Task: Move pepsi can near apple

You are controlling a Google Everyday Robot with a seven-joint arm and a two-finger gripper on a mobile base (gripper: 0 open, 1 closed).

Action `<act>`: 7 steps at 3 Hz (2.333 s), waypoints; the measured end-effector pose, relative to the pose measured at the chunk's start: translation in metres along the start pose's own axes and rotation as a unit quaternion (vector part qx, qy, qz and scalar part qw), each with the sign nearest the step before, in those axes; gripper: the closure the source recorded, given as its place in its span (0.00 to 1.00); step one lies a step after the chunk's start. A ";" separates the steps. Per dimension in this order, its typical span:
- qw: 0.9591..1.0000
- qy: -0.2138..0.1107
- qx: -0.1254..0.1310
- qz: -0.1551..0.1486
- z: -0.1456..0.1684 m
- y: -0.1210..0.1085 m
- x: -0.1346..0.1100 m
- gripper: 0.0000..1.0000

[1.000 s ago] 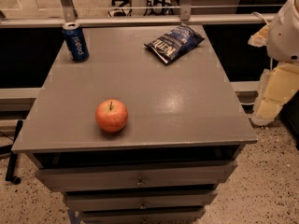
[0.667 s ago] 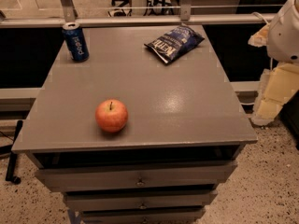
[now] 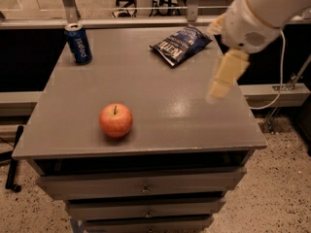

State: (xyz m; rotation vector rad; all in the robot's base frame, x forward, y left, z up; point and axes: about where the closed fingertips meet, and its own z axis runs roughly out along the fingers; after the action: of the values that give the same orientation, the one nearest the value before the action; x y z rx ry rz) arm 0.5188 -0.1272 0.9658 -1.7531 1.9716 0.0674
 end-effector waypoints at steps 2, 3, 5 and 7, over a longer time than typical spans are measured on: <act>0.998 -0.064 0.000 -0.012 0.037 -0.027 -0.047 0.00; 0.993 -0.117 0.005 -0.025 0.075 -0.054 -0.090 0.00; 0.976 -0.219 0.011 0.003 0.151 -0.113 -0.174 0.00; 0.929 -0.358 0.039 0.085 0.219 -0.180 -0.258 0.00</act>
Offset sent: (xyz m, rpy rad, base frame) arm 0.0276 0.0362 -0.0039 0.0806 -0.0195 0.0406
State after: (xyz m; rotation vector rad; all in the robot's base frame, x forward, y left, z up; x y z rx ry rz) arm 0.7732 0.1572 0.9267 -1.2436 1.5367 0.5920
